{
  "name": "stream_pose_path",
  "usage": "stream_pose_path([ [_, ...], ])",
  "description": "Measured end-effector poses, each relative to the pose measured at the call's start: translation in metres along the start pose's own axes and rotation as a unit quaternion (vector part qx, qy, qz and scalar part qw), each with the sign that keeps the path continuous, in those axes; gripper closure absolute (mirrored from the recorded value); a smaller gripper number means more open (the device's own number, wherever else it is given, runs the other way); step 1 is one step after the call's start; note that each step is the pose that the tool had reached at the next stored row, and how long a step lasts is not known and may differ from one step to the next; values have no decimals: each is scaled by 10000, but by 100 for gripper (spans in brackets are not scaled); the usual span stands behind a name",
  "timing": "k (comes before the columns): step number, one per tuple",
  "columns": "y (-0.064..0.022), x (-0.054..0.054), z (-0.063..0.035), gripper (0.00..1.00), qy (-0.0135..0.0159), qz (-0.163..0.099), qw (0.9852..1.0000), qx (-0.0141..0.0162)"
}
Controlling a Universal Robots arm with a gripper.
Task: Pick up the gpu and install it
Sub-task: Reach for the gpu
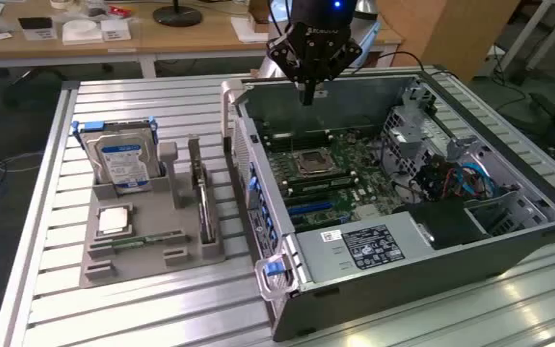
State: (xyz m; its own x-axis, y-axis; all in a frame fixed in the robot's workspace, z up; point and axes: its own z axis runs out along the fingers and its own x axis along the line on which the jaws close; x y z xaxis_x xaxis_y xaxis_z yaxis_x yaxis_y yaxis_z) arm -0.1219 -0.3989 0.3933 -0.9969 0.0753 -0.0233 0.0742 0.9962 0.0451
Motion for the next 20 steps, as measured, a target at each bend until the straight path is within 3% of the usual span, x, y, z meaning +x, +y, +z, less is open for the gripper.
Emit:
stream_pose_path([
  [12,-2,24,0,89,0,0,10000,0],
  [20,-12,159,-1,89,0,0,10000,0],
])
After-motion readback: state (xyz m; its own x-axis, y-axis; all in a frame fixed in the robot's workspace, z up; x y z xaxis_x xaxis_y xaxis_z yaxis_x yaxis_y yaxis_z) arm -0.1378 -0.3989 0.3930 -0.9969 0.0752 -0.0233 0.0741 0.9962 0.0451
